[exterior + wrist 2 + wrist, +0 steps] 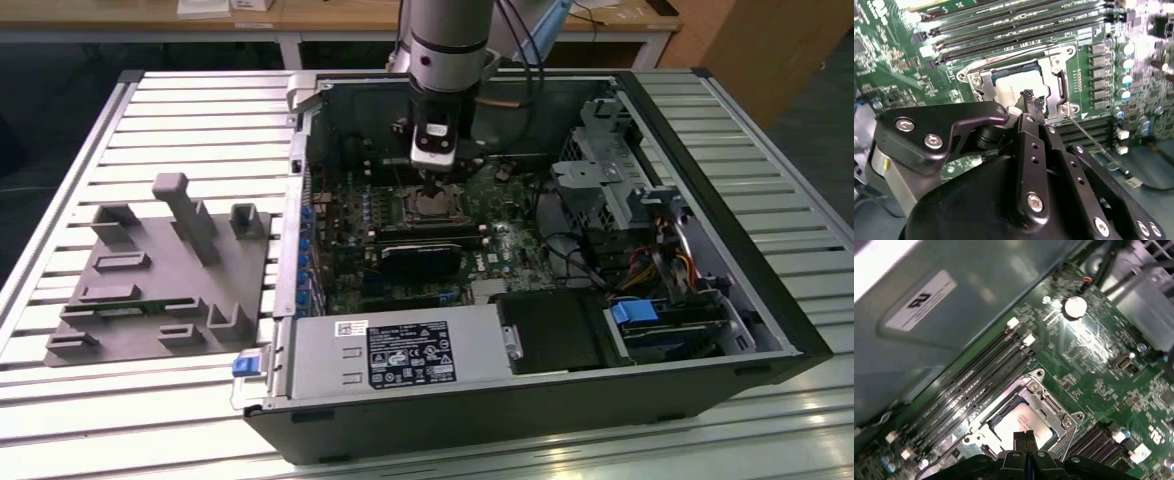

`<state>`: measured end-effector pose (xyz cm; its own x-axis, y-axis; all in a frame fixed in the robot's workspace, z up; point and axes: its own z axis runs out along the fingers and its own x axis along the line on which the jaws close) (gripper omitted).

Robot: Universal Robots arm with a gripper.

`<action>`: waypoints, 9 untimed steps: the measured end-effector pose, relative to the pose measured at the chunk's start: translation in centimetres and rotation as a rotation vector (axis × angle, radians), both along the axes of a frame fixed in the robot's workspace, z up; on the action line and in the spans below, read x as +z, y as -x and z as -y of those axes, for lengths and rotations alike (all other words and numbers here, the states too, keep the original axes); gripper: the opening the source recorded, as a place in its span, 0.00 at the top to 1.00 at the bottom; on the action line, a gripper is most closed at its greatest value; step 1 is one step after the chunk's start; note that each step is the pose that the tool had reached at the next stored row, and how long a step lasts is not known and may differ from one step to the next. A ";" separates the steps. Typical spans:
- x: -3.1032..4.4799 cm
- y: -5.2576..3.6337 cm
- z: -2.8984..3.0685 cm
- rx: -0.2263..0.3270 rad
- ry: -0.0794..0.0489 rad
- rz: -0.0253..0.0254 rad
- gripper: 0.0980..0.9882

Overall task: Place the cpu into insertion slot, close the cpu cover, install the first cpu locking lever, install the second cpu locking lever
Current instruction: 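Close the cpu cover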

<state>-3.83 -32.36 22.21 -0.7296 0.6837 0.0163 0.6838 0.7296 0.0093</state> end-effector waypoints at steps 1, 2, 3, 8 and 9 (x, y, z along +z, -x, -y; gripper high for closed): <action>0.00 0.00 0.00 0.019 0.000 0.0000 1.00; 0.00 0.00 0.00 0.037 0.000 0.0000 1.00; -0.01 0.00 0.00 0.055 0.000 0.0000 1.00; -0.01 0.00 0.00 0.146 0.000 -0.0001 1.00; -0.01 0.00 0.00 0.164 0.000 -0.0001 1.00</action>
